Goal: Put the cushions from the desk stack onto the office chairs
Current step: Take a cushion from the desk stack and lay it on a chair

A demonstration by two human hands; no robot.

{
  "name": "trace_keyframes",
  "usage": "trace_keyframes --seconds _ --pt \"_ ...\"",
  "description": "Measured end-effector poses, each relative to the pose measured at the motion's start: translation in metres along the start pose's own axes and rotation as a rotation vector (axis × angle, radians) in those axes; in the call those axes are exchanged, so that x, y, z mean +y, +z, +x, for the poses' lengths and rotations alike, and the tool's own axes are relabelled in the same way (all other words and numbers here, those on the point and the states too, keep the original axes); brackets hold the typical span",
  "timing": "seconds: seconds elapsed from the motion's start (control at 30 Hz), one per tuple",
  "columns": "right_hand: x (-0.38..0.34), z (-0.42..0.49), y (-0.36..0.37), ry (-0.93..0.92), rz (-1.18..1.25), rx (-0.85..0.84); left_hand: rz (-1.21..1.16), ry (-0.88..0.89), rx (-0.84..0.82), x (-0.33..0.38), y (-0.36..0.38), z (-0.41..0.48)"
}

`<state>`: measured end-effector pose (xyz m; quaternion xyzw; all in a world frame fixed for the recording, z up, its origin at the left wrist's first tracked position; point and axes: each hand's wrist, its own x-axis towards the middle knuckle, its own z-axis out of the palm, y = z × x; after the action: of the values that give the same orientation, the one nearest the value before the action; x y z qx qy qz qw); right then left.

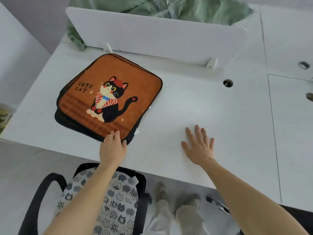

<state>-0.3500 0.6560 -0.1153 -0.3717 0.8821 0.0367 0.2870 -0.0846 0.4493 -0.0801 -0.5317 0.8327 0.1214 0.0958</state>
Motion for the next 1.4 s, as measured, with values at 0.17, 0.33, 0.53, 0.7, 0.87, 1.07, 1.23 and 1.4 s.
trace_keyframes --seconds 0.17,0.33,0.53,0.7,0.87,1.07,1.23,1.4 --pt "0.009 -0.002 0.027 0.008 -0.011 0.099 0.131 0.074 0.046 0.002 0.006 0.005" --pt "0.007 0.005 0.031 0.015 -0.014 0.137 0.197 0.128 0.102 0.004 0.000 0.011" --pt "0.008 0.003 0.030 0.011 -0.004 0.124 0.224 0.073 0.009 0.003 -0.019 0.019" --pt "0.008 0.005 0.026 -0.001 0.010 0.089 0.394 0.132 -0.094 0.012 -0.038 0.032" --pt "0.011 0.006 0.022 -0.030 0.017 -0.008 0.533 0.175 -0.110 0.027 -0.032 0.024" --pt "0.011 0.010 0.017 -0.040 -0.003 -0.089 0.608 0.236 -0.113 0.023 -0.036 0.027" --pt "0.011 0.011 -0.003 -0.048 -0.034 -0.162 0.655 0.370 0.029 0.002 -0.072 0.050" --pt "-0.010 0.004 -0.049 0.050 0.203 -0.203 0.307 0.603 0.388 0.014 -0.114 0.033"
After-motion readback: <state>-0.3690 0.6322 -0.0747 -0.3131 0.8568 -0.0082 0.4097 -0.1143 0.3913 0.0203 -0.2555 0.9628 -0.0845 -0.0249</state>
